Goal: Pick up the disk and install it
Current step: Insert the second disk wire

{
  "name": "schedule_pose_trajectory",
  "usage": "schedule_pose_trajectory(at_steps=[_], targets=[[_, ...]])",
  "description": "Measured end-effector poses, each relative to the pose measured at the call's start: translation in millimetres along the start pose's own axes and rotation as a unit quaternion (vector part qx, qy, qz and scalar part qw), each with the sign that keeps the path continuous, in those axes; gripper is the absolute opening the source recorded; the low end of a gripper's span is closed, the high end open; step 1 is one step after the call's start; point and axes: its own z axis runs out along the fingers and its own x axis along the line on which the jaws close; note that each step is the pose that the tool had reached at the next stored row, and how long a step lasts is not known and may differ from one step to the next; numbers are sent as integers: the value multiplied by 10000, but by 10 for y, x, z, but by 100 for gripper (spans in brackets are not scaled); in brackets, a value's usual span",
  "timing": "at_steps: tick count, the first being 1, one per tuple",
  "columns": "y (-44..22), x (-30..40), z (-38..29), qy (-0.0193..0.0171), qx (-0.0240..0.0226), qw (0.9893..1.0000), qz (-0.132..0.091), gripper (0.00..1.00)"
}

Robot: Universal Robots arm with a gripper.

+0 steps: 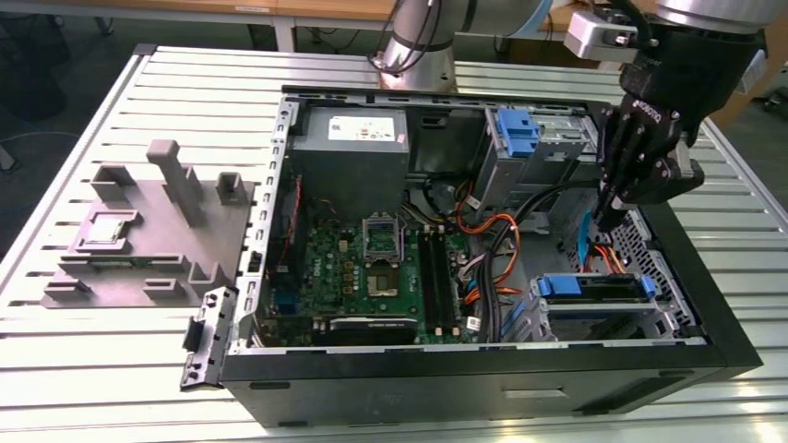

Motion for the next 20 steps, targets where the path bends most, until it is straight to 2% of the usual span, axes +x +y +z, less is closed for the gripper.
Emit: schedule_pose_trajectory(at_steps=[4,6,10,14,16,17,20], targets=[[1,-8,32,37,14,10000,4,16],[0,1,40,37,18,10000,5,16],[6,81,70,32,27,10000,7,16],[84,104,78,15,65,10000,14,16],[119,114,83,-5,102,9999,23,16],[129,121,88,-28,118,9999,27,16],[132,156,107,-130,137,9998,34,16]])
